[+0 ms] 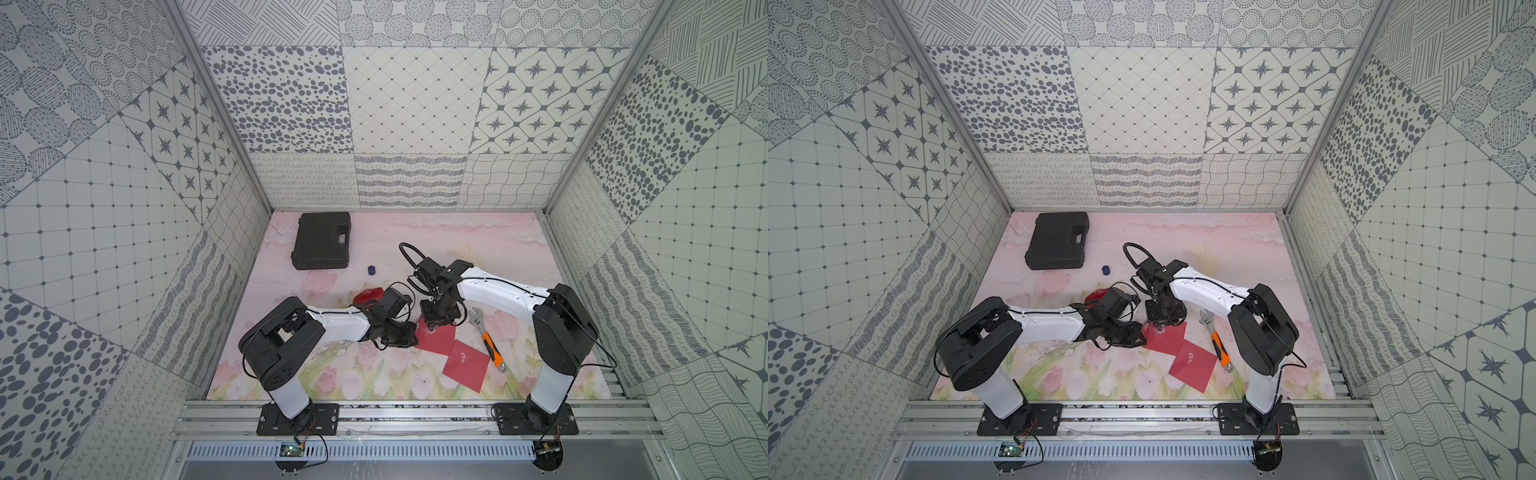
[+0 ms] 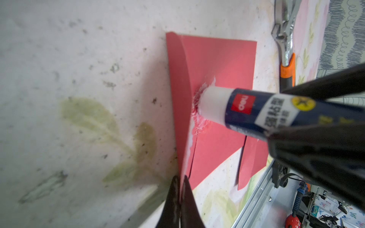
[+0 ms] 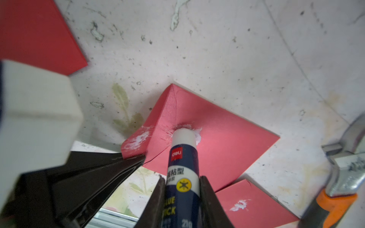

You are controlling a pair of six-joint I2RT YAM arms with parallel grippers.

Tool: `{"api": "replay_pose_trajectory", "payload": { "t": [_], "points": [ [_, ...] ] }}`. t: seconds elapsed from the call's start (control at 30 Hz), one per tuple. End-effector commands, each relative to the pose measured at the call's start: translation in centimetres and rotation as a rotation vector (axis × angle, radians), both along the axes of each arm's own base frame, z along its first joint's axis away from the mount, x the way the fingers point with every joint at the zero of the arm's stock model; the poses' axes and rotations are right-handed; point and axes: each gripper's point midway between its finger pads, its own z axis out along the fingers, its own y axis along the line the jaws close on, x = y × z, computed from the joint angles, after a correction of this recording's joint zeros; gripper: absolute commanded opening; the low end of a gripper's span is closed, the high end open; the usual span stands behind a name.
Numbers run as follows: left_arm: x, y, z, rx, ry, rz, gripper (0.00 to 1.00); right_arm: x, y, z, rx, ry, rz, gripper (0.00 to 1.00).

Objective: Seal the envelope with a glue stick
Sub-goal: Apply the envelope at the center of the board.

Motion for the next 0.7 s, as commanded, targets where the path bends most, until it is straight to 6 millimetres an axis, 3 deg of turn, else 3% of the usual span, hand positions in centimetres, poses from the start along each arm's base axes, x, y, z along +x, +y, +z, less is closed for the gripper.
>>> {"api": "replay_pose_trajectory", "payload": {
  "t": [0.0,0.13,0.23,0.33,0.47,0.53,0.6,0.67],
  "points": [
    [-0.3,0.4,-0.2,0.024,0.024,-0.001,0.00,-0.5,1.6,-0.5,0.082,0.025,-0.004,0.00],
    [-0.3,0.4,-0.3,0.026,0.027,-0.003,0.00,1.2,-3.2,-1.0,-0.198,-0.079,0.004,0.00],
    [-0.3,0.5,-0.3,0.026,0.027,-0.002,0.00,1.5,-4.7,-0.9,-0.293,-0.102,0.020,0.00],
    [-0.3,0.4,-0.3,0.025,0.027,-0.001,0.00,1.1,-3.7,-0.9,-0.259,-0.084,0.033,0.00],
    [-0.2,0.3,-0.3,0.024,0.028,0.000,0.00,-0.6,1.1,-0.9,0.020,0.016,0.030,0.00],
    [-0.2,0.3,-0.2,0.024,0.028,-0.002,0.00,-1.0,2.4,-0.7,0.107,0.042,0.021,0.00],
    [-0.2,0.4,-0.3,0.025,0.026,-0.002,0.00,-0.7,1.9,-0.7,0.094,0.028,0.011,0.00],
    [-0.3,0.4,-0.3,0.026,0.029,-0.002,0.00,0.1,-0.2,-1.1,-0.018,-0.020,-0.002,0.00]
  ]
}}
